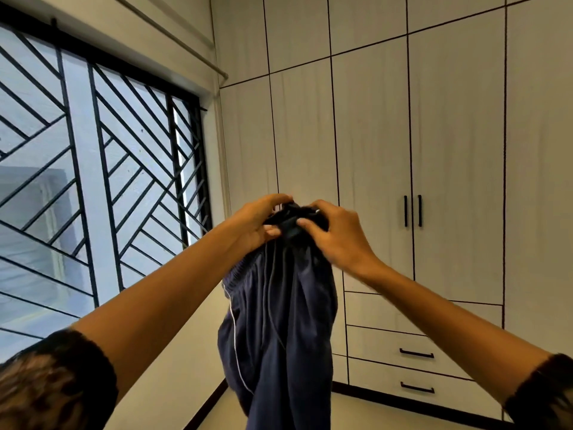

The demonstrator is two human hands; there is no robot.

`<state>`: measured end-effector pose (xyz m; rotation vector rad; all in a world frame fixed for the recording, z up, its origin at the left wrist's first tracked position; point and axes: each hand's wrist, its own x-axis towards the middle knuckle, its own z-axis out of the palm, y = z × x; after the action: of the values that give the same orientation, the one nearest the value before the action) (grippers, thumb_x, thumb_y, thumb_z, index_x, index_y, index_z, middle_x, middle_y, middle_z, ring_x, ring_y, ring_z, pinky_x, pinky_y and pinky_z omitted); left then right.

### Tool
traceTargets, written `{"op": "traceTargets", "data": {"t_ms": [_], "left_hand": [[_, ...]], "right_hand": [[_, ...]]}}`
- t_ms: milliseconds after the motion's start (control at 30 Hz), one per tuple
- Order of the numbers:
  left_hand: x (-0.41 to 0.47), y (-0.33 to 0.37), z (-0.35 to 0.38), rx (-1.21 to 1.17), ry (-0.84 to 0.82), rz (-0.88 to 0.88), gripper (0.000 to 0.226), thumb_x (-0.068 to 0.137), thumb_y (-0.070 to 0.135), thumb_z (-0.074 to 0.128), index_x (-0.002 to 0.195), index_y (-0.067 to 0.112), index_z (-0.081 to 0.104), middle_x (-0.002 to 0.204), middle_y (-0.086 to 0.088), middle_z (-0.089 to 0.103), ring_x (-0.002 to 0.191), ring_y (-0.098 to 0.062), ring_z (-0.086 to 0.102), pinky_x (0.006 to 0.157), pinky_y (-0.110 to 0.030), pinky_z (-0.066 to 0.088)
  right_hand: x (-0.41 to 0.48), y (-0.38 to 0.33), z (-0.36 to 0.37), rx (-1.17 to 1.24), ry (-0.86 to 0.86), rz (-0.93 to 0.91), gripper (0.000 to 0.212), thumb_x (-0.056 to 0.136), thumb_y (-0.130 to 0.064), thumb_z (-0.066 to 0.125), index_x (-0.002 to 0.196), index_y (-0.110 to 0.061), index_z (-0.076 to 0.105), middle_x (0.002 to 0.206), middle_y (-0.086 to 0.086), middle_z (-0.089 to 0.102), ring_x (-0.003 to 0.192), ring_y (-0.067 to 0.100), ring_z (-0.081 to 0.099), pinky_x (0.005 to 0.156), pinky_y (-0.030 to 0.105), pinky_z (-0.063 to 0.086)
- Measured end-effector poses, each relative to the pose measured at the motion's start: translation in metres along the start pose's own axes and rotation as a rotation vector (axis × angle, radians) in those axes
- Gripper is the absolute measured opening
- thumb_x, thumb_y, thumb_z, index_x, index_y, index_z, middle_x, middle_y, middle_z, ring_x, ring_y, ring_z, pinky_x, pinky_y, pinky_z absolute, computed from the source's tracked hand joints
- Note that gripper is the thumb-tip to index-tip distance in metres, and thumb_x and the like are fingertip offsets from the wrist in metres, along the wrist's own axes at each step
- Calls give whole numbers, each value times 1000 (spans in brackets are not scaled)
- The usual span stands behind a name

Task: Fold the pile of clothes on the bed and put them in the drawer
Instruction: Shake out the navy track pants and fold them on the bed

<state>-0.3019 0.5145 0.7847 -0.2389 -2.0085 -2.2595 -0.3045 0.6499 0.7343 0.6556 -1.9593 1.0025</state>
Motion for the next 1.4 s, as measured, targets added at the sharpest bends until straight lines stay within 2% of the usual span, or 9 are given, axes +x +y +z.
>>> {"op": "traceTargets", "data": {"t_ms": [100, 267, 400, 567, 767, 833, 1067, 1267, 1400], "left_hand": [[-4, -10, -24, 260, -73, 104, 34, 87, 45, 58, 91, 12, 60, 94, -8, 63, 77, -19, 64, 73, -26, 55], [-3, -58, -69, 859, -208, 321, 46, 58, 59, 78, 89, 27, 68, 95, 5, 55, 86, -2, 52, 68, -10, 41], [-1, -95, -67, 691, -336, 74, 38, 72, 39, 75, 102, 20, 63, 119, 8, 50, 107, -4, 47, 89, -17, 41], [-8, -152, -61, 773, -620, -210, 42, 82, 42, 66, 118, 24, 52, 116, 10, 55, 104, 0, 52, 84, -12, 43], [-3, -151, -91, 742, -351, -24, 37, 79, 56, 57, 80, 21, 71, 90, 3, 70, 87, -5, 63, 77, -12, 47], [1, -133, -102, 657, -271, 65, 36, 84, 44, 54, 84, 12, 70, 86, 1, 73, 86, -7, 66, 85, -23, 50], [27, -72, -90, 152, 35, 237, 7, 90, 18, 58, 91, 13, 53, 72, -6, 65, 59, -12, 66, 51, -24, 54], [41, -50, -84, -59, 67, 56, 18, 90, 25, 60, 97, 9, 65, 78, -8, 72, 73, -21, 67, 71, -33, 54], [57, -67, -77, -3, 280, -198, 13, 91, 4, 54, 102, -2, 57, 49, -12, 62, 36, -20, 59, 35, -30, 50]], "right_hand": [[30, 8, -18, 212, 83, 148, 11, 88, -16, 64, 97, -10, 66, 93, 7, 67, 86, 14, 59, 74, 14, 45], [63, -5, -50, 222, -187, 32, 5, 92, -14, 57, 93, -16, 61, 84, -6, 60, 83, 7, 56, 81, 22, 46], [78, -22, -54, 149, -342, -35, 10, 94, -13, 54, 99, -17, 62, 92, -8, 60, 90, 3, 55, 83, 17, 44], [88, -24, -72, 81, -249, -101, 14, 93, -9, 55, 98, -19, 64, 94, -9, 63, 92, 3, 57, 88, 16, 44], [73, 26, -118, -173, -7, -48, 11, 91, -9, 59, 96, -15, 65, 95, 2, 63, 92, 13, 56, 83, 21, 40], [58, 53, -133, -260, 45, 53, 12, 91, -15, 59, 97, -7, 66, 95, 7, 64, 90, 17, 55, 78, 23, 37], [16, 100, -153, -50, -68, 458, 24, 86, -33, 62, 99, -12, 63, 94, 3, 63, 91, 21, 58, 81, 31, 45], [7, 112, -153, 208, -246, 780, 98, 20, -52, 92, 103, -9, 65, 99, 10, 71, 92, 26, 67, 73, 32, 55], [7, 112, -118, 98, -225, 979, 56, 65, -21, 85, 110, -1, 59, 106, 15, 62, 94, 30, 59, 75, 45, 52]]}}
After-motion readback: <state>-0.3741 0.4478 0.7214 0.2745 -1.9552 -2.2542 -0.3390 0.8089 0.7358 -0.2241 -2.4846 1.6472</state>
